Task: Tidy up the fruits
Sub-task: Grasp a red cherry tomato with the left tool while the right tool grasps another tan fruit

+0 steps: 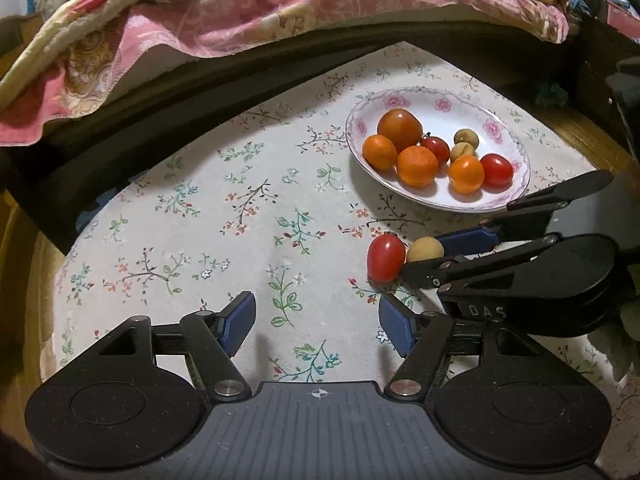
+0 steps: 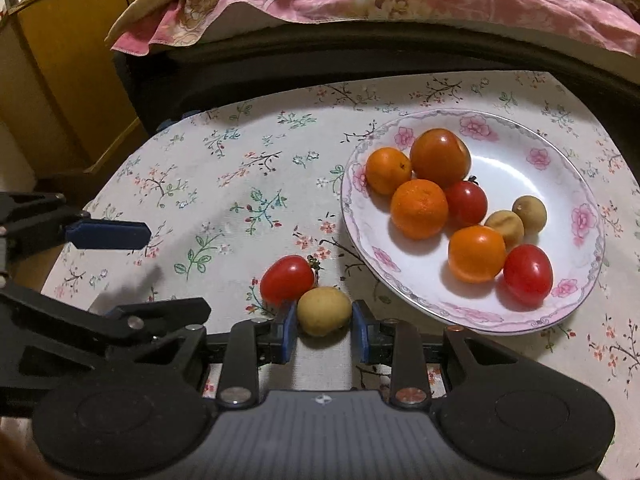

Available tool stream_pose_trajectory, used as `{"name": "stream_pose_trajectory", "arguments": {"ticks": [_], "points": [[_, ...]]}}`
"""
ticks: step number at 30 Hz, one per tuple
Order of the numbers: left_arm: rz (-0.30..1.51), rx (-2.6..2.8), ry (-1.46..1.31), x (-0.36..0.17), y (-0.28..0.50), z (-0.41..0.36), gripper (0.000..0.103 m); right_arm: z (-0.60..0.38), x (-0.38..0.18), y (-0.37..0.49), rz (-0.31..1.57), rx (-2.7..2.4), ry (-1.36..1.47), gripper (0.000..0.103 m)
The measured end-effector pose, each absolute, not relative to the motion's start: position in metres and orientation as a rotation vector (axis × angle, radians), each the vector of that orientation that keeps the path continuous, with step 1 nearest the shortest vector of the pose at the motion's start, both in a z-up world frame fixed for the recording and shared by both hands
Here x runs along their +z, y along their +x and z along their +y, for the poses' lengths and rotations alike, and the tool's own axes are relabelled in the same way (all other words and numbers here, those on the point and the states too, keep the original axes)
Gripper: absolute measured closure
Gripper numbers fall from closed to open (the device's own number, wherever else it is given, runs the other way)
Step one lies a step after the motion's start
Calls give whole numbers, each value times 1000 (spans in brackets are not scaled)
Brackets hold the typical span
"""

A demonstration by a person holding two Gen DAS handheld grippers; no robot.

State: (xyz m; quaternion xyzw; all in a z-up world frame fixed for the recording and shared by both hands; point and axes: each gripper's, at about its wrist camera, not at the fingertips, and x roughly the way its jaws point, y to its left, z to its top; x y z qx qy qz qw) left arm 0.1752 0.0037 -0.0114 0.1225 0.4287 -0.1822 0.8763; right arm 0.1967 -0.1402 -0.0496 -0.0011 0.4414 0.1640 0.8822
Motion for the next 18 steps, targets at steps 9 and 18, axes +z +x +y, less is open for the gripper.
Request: {"name": "stream_pose_trajectory", "arguments": {"ticks": [9, 18], "points": [[880, -442, 268, -19, 185, -20, 31, -168, -44, 184, 955, 271, 20, 71], [894, -469, 297, -36, 198, -54, 49, -197, -43, 178, 977, 251, 38, 71]]}}
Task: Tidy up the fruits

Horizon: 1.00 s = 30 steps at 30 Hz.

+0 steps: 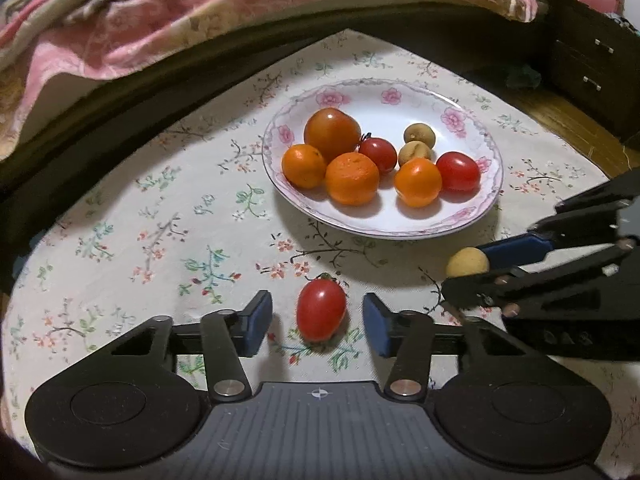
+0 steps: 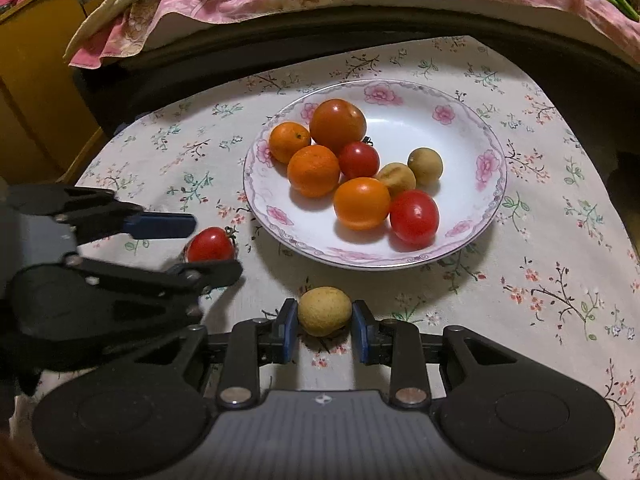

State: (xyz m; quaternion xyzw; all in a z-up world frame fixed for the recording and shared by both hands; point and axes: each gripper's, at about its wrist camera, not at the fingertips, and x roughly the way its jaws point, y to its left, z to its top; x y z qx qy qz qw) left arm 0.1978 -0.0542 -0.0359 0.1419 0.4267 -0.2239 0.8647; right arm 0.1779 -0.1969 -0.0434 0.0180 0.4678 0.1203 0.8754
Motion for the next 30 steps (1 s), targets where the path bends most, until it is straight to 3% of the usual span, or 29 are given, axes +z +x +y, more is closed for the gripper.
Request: {"name": "stream_pose_trajectory", "arguments": {"ticks": [7, 18, 30], "points": [[902, -460, 271, -38, 197, -57, 69, -202, -43, 177, 982, 253, 30, 71], [925, -476, 273, -16, 148, -44, 69, -189, -33, 137, 983, 260, 24, 71], [959, -497, 336, -27, 119, -34, 65, -157, -44, 123, 987, 256, -87, 70]]}}
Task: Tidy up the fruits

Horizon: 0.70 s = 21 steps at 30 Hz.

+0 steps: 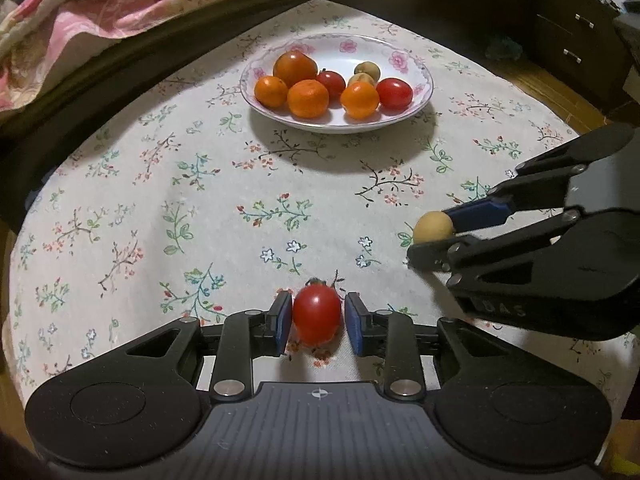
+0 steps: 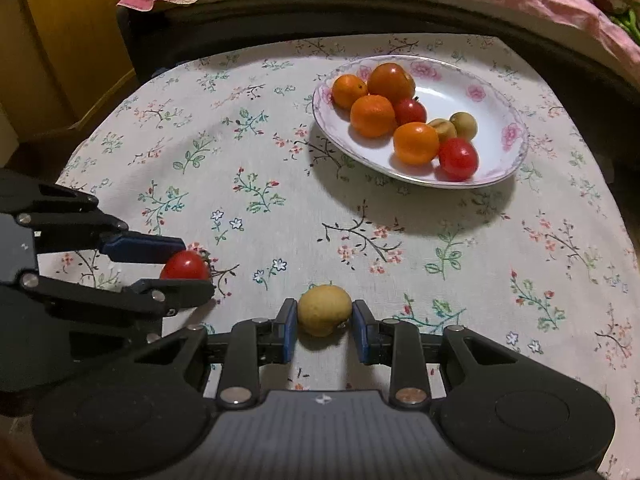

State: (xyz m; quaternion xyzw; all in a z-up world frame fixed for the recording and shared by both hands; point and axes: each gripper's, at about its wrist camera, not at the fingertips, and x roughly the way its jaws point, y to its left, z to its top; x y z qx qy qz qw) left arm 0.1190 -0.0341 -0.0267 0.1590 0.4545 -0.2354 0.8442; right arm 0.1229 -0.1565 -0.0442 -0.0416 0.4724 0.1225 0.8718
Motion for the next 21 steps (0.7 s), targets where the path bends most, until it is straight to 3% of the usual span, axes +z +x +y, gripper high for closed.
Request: {"name": "stream_pose_trajectory", "arguments": {"ticks": [5, 10, 21], "points": [[965, -507, 357, -33, 122, -37, 63, -155, -44, 126, 988, 269, -100, 70], [967, -512, 349, -34, 124, -30, 53, -157, -44, 125, 987, 285, -95, 70], [968, -530, 289, -31, 123, 1, 47, -165, -43, 130, 1014, 290, -46, 70]]}}
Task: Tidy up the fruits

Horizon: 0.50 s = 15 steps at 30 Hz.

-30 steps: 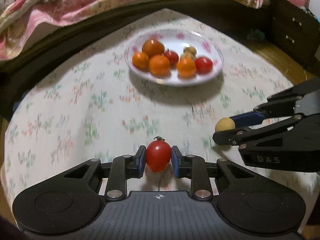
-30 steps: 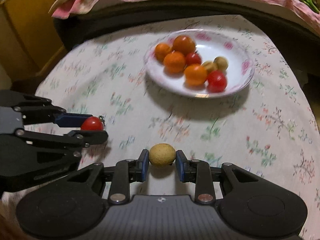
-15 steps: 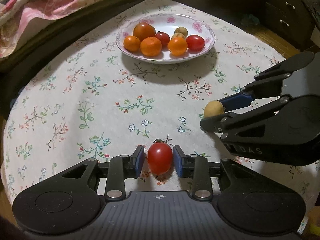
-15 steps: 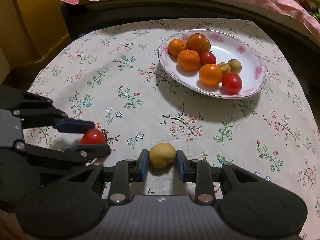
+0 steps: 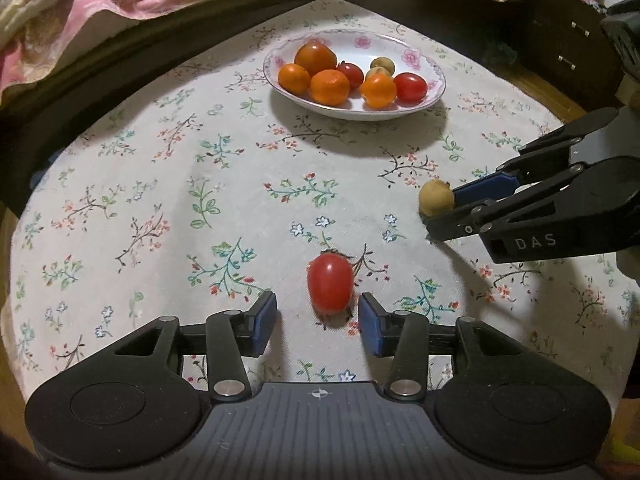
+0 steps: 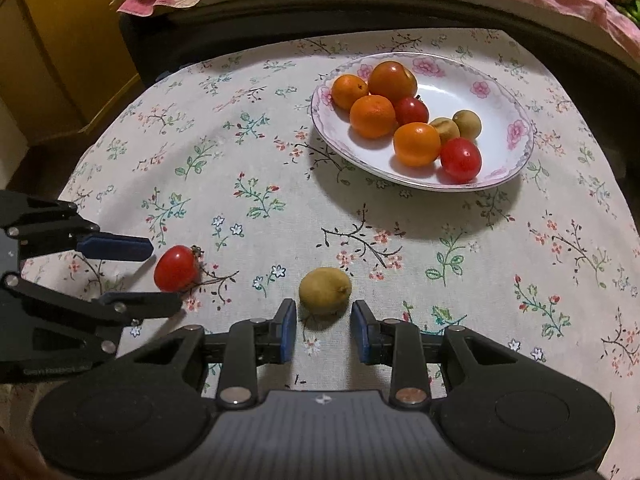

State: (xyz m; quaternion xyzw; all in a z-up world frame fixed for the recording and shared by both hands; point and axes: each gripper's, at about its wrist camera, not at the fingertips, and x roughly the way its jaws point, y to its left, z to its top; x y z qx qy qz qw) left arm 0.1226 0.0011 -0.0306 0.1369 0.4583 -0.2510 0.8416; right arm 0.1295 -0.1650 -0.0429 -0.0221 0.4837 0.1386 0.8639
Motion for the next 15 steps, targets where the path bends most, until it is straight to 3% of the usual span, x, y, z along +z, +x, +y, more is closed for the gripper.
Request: {"name": "stream_pose_trajectory", "arguments": {"ticks": [11, 15], "points": [[960, -541, 298, -36, 127, -18, 45, -168, -38, 136, 985, 277, -33, 66], [956, -526, 309, -36, 126, -19, 57, -169, -43, 138, 995, 279, -29, 66]]}}
